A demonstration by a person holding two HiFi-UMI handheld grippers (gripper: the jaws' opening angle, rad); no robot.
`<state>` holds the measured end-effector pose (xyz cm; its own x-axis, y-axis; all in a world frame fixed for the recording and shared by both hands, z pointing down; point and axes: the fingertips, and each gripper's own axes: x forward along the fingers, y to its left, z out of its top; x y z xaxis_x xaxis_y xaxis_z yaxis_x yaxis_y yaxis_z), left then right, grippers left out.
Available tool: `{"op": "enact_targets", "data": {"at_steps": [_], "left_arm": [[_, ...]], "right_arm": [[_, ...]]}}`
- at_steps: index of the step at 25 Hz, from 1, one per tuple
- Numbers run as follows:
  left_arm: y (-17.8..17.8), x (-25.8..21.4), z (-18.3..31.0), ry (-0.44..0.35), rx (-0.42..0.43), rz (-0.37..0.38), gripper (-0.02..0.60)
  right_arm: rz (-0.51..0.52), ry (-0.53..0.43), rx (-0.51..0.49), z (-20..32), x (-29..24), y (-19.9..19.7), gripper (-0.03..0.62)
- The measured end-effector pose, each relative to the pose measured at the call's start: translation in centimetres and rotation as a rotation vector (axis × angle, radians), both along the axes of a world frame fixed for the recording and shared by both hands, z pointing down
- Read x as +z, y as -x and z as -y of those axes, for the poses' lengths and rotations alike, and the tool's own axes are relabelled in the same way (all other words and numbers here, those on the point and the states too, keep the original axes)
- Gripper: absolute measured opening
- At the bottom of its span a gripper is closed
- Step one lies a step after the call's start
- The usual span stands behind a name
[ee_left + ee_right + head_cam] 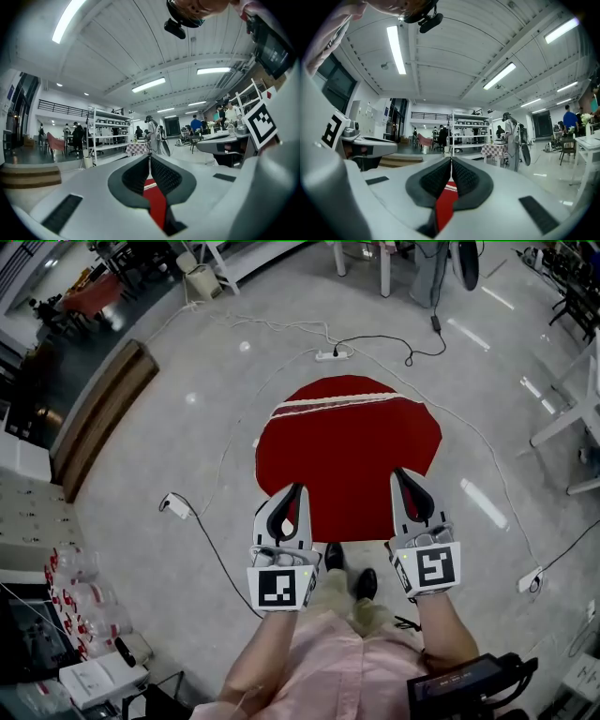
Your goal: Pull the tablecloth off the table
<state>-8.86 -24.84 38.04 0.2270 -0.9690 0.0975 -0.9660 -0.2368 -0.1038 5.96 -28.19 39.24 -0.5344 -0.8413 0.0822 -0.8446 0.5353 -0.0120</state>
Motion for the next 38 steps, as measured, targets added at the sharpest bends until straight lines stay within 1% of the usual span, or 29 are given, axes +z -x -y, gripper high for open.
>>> {"op": "enact_targets", "data": {"at_steps": [4, 7, 12, 15, 18, 21, 23, 25, 29, 33, 38], "left_arm": [[0.3, 2.0, 0.2, 0.027, 0.022, -0.025, 0.035], [0.3, 3.9, 0.4, 0.060, 0.021, -0.046, 0.035], [0.6, 7.5, 0.6, 0.114, 0.018, -0.055, 0.035], [0.4, 9.8, 0.5, 0.133, 0.037, -0.067, 0.035], [0.6, 12.5, 0.4, 0.157, 0.053, -0.072, 0.035], [1.1, 15.0, 0.1, 0.178, 0.057, -0.063, 0.036], [1.2, 16.6, -0.2, 0.200, 0.067, -0.062, 0.037], [1.3, 17.7, -0.6, 0.217, 0.076, -0.064, 0.037], [1.0, 19.4, -1.1, 0.216, 0.093, -0.067, 0.042], [0.0, 21.0, -2.3, 0.222, 0.137, -0.064, 0.139], [-0.9, 25.2, -3.2, 0.250, 0.188, -0.046, 0.234]], "right_arm": [[-0.025, 0.036, -0.008, 0.0, 2.0, 0.5, 0.020], [-0.035, 0.062, -0.024, 0.1, 4.1, 0.8, 0.020], [-0.064, 0.091, -0.066, -0.4, 7.7, 1.7, 0.020], [-0.064, 0.093, -0.083, -0.6, 9.7, 2.3, 0.021], [-0.096, 0.141, -0.112, -1.0, 12.8, 3.1, 0.021], [-0.082, 0.148, -0.122, -1.2, 14.6, 4.0, 0.023], [-0.073, 0.151, -0.129, -1.5, 15.6, 4.4, 0.043], [-0.074, 0.167, -0.141, -2.1, 16.6, 4.6, 0.091], [-0.089, 0.191, -0.162, -3.0, 18.6, 4.6, 0.161], [-0.102, 0.214, -0.188, -4.6, 20.5, 4.6, 0.216], [-0.126, 0.234, -0.209, -5.3, 24.4, 3.9, 0.265]]}}
